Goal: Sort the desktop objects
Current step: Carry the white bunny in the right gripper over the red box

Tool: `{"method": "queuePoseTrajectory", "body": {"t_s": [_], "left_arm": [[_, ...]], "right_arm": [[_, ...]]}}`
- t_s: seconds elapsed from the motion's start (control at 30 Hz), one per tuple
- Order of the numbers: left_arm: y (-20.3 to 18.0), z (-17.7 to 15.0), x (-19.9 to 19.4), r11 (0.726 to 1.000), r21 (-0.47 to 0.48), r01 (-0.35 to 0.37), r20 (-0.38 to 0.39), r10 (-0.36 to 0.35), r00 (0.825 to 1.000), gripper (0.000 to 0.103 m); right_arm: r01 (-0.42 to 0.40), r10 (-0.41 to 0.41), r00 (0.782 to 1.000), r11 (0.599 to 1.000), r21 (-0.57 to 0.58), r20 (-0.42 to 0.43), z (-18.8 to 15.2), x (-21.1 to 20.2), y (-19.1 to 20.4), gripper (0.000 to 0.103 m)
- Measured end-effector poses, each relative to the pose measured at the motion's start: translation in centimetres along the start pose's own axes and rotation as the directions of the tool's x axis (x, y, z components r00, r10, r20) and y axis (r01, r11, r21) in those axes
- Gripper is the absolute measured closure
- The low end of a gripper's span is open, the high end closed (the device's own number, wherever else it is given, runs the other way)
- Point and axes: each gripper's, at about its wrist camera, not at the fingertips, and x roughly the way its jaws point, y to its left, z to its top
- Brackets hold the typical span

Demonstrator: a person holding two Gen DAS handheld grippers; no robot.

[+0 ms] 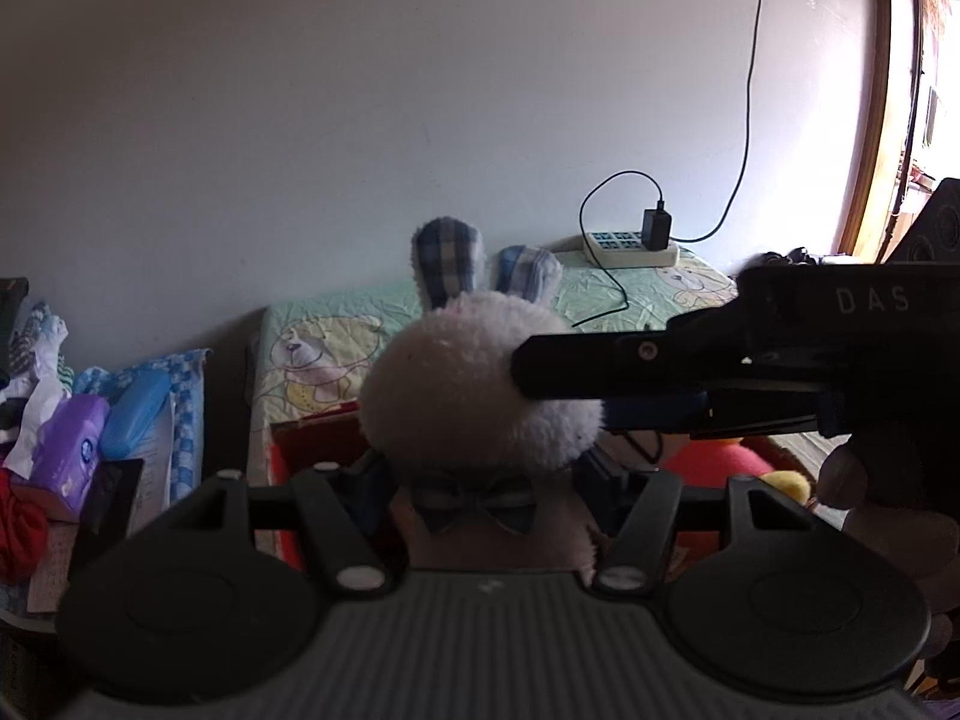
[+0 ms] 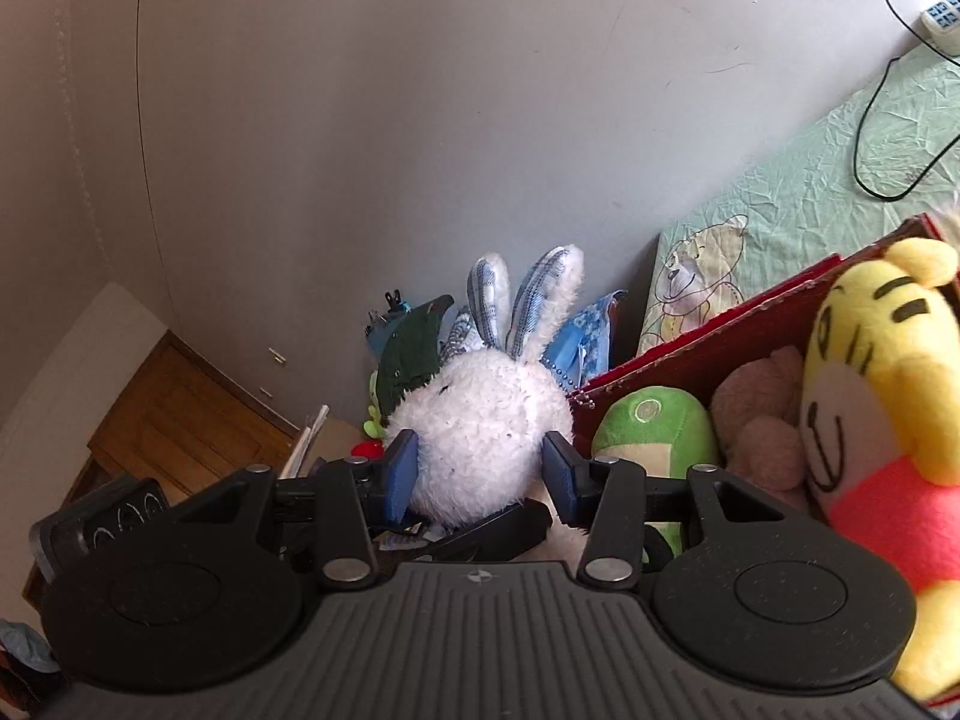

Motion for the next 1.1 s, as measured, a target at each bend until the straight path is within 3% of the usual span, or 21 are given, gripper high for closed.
{"method": "queuePoseTrajectory", "body": {"t_s": [0.37, 0.47, 0.5, 0.53, 0.97, 1.1], "left_arm": [[3.9, -1.7, 2.4, 0.998, -0.049, -0.048, -0.078, 0.045, 0.996, 0.039], [4.2, -1.9, 2.9, 0.997, -0.059, -0.051, -0.098, 0.045, 0.994, 0.039], [4.4, -2.0, 3.1, 0.997, -0.06, -0.053, -0.111, 0.046, 0.993, 0.04], [4.5, -2.1, 3.3, 0.997, -0.06, -0.055, -0.118, 0.048, 0.992, 0.04], [4.9, -2.5, 1.5, 0.997, -0.067, -0.046, -0.113, 0.039, 0.993, 0.036], [4.8, -2.3, -0.2, 0.995, -0.094, 0.01, -0.08, -0.017, 0.997, 0.036]], "right_arm": [[0.111, -0.115, 0.992, 0.99, -0.087, -0.043, -1.4, 4.7, 1.4, 0.056], [0.176, -0.182, 0.983, 0.974, -0.145, -0.034, -1.5, 5.2, 1.9, 0.057], [0.217, -0.225, 0.974, 0.961, -0.168, -0.029, -1.6, 5.6, 1.9, 0.064], [0.239, -0.249, 0.968, 0.954, -0.183, -0.035, -1.6, 6.0, 1.9, 0.064], [0.227, -0.235, 0.97, 0.967, -0.112, -0.058, -1.7, 6.7, 0.1, 0.062], [0.229, -0.24, 0.969, 0.961, -0.152, -0.052, -1.9, 6.7, 0.9, 0.064]]}}
